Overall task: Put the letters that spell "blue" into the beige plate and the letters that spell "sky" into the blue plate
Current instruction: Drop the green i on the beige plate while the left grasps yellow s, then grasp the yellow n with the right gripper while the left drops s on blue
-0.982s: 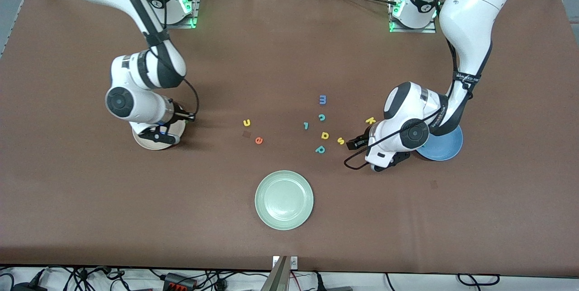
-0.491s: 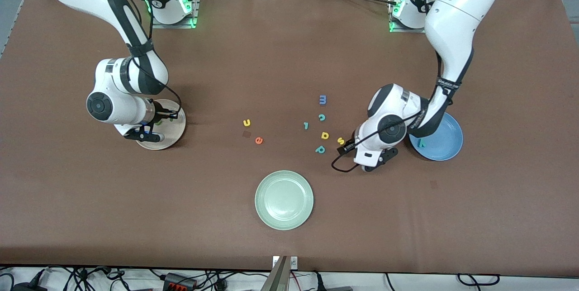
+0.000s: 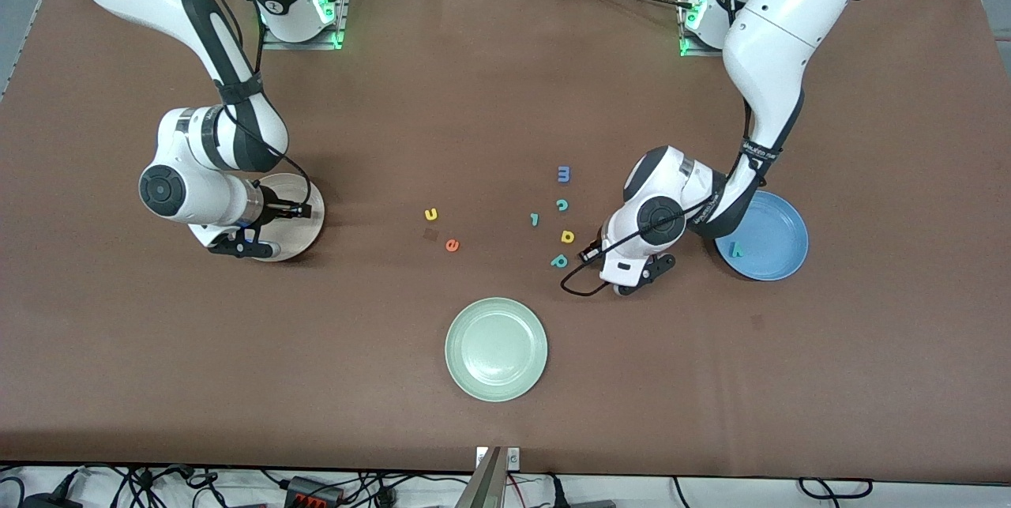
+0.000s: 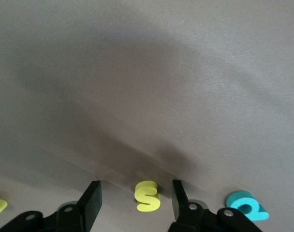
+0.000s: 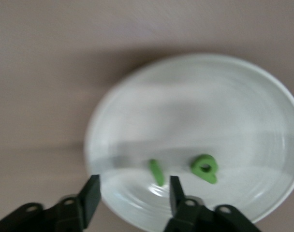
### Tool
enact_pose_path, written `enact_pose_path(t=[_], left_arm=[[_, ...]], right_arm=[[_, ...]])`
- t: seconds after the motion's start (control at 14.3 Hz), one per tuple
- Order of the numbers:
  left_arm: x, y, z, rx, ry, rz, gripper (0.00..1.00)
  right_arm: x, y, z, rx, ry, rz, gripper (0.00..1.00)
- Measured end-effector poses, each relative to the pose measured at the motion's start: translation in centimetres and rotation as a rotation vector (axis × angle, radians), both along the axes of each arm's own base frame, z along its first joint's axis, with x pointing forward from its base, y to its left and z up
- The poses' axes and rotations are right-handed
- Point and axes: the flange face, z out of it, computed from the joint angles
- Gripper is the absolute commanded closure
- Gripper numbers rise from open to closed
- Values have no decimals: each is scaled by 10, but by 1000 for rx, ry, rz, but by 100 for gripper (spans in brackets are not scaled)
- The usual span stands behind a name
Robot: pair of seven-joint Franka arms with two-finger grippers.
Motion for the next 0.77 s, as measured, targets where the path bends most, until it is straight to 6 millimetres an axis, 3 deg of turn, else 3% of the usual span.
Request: enact_pose_path(t=[0.14, 0.28, 0.56, 0.77], left_arm=[[1, -1, 2, -5, -9, 1, 71], [2, -3, 4, -7, -12, -1, 71], [0, -7, 4, -4, -17, -12, 96], [0, -7, 5, -4, -18, -13, 98]], right_arm=[[8, 43, 20, 8, -35, 53, 0], [6, 91, 26, 13, -55, 115, 0], [-7, 182, 19, 20, -77, 245, 0], [-10, 223, 3, 20, -78, 306, 3]])
